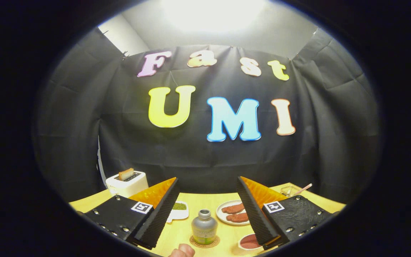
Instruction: Take the bottle from table, then pour the juice into the cup, finally place the bottle on the coaster
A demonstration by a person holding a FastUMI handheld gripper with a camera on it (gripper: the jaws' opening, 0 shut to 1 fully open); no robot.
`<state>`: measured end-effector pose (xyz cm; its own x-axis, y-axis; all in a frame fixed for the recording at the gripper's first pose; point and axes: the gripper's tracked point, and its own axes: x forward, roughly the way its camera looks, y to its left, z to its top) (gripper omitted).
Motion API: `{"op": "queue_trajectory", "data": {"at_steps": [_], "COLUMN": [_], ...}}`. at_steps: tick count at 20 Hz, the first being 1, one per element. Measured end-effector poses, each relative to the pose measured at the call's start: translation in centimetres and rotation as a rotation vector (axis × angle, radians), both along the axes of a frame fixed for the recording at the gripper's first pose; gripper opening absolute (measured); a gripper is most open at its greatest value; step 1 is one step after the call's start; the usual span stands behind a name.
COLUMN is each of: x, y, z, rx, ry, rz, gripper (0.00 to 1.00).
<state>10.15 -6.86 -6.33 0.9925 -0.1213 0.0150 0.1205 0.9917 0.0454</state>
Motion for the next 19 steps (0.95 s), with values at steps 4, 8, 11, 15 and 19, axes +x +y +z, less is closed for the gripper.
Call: {"op": "queue_trajectory", "data": {"at_steps": [4, 8, 11, 15, 19], "x": [-1.6, -2.3, -2.5, -2.3, -2.8], "y": [-0.1, 0.6, 1.0, -0.9, -3.6], "z": [6.6, 10.7, 11.0, 9.0, 6.2], "rx": [0.037, -0.051, -0.069, -0.086, -0.101], "ry": [-0.023, -0.024, -0.03, -0.01, -0.037], "rz": [0.0, 0.019, 0.035, 0.032, 0.061], "gripper": [0.98, 0.98, 0.98, 0.98, 0.98]}}
